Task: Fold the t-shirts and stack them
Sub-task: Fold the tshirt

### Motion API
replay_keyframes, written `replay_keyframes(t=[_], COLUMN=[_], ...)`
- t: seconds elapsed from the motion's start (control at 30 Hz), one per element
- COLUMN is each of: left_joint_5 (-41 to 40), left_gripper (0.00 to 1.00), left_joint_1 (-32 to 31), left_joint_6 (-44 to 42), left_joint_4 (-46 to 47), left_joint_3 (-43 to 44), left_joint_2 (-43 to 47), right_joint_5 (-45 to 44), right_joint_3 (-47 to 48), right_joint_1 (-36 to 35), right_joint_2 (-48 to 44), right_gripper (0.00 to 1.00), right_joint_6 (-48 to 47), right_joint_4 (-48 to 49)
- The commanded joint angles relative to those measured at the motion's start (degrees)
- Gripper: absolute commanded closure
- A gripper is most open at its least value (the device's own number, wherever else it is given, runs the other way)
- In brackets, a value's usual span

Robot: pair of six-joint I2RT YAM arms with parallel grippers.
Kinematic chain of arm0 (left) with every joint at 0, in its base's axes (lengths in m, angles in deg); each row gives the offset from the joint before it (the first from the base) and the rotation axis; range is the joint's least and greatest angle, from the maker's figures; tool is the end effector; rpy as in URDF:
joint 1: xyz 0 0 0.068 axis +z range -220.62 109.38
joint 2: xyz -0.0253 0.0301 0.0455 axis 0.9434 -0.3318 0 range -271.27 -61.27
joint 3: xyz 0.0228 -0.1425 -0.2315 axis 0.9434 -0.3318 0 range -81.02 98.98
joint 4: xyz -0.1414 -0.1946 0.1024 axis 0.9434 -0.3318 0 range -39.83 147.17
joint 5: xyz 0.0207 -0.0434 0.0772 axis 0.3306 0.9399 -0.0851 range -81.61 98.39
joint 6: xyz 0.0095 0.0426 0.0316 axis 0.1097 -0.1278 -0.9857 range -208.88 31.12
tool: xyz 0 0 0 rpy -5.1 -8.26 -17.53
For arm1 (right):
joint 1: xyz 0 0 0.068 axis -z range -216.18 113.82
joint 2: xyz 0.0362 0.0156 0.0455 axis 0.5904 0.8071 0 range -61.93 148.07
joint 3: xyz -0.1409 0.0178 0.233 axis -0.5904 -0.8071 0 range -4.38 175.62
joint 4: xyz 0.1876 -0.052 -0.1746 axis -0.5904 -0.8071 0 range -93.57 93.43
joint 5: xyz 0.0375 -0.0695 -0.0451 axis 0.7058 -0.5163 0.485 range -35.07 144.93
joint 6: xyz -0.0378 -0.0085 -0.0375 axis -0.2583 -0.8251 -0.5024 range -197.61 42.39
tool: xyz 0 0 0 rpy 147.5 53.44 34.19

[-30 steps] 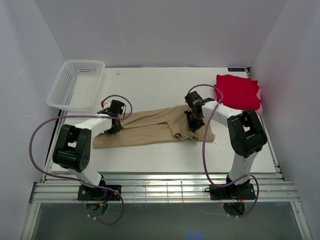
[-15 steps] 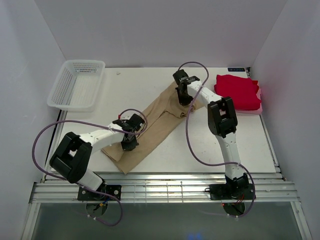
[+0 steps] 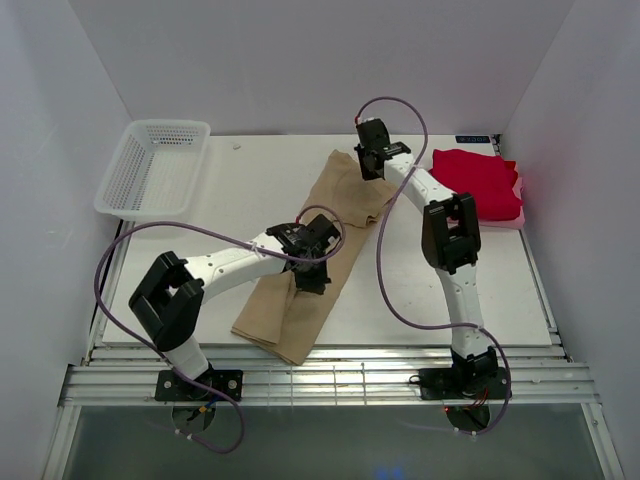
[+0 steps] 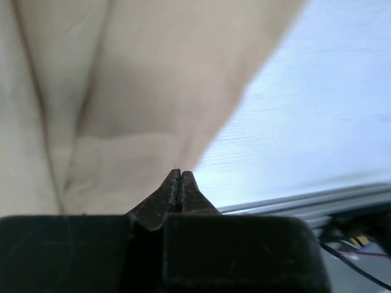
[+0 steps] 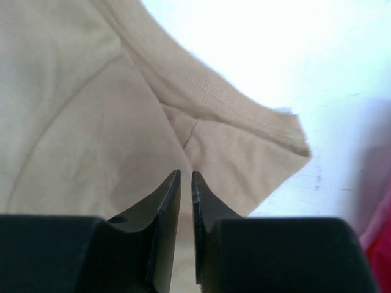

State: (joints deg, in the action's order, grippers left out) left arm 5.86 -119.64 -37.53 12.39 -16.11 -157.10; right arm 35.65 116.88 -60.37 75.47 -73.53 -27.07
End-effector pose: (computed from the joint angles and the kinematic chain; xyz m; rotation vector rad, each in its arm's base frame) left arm 0.2076 -0.2367 0.1956 -0.0679 2.9376 -0.2415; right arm 0.4978 0.2106 0.2035 -0.2515 2.3188 -0.1577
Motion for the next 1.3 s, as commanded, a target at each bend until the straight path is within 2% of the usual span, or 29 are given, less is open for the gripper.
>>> replay_keyframes(t=[0.0,0.1,0.17,0.2,0.27,0.3,0.4,0.6,0.7,1.0,1.27], left_joint_5=[0.33,-1.25,-2.30,-3.79,-5.55,-7.65,-10.39,-15.14,-15.93,-13.65,-8.73], left_gripper=[1.00,1.00,1.00,1.00,1.00,1.00,1.00,1.00,1.00,1.00,1.00], left_joint_1=[-0.12,-0.12,-0.20,-0.20,-0.12,-0.12,-0.12,-0.12,-0.12,-0.12,-0.12], left_joint_6=[1.56,1.38,1.03,0.77,-0.46,-0.90,-1.78,-2.49,-2.14,-1.78,-3.63], left_joint_4=[0.48,-0.49,-0.93,-1.10,-2.50,-3.21,-6.37,-6.91,-6.56,-5.24,-0.67], left_joint_3=[7.41,9.97,10.68,10.51,9.19,8.58,5.50,-1.09,-2.67,-8.47,-11.29], left_joint_2=[3.01,5.21,8.01,8.90,10.92,11.19,11.46,12.33,12.60,9.18,1.54], right_joint_5=[1.52,7.92,12.06,16.26,21.19,24.27,26.58,25.70,25.97,24.92,18.43], right_joint_3=[-0.65,-7.68,-13.20,-14.63,-16.82,-17.27,-21.04,-32.55,-35.20,-36.44,-31.44], right_joint_1=[0.19,-0.07,-0.16,-0.25,-0.42,-0.69,-2.62,-6.49,-7.10,-8.07,-8.07], right_joint_2=[-12.32,-19.70,-23.74,-24.37,-24.29,-23.85,-22.79,-25.17,-25.26,-21.22,-15.59], right_gripper=[0.76,0.57,0.56,0.61,0.87,0.92,0.92,0.92,0.92,0.92,0.92], right_joint_6=[-3.81,-2.59,-0.48,1.96,3.74,4.62,5.15,7.96,9.11,9.11,8.93], right_joint_4=[8.61,8.36,6.87,5.73,0.55,-1.21,-4.74,0.88,2.20,1.67,-2.10])
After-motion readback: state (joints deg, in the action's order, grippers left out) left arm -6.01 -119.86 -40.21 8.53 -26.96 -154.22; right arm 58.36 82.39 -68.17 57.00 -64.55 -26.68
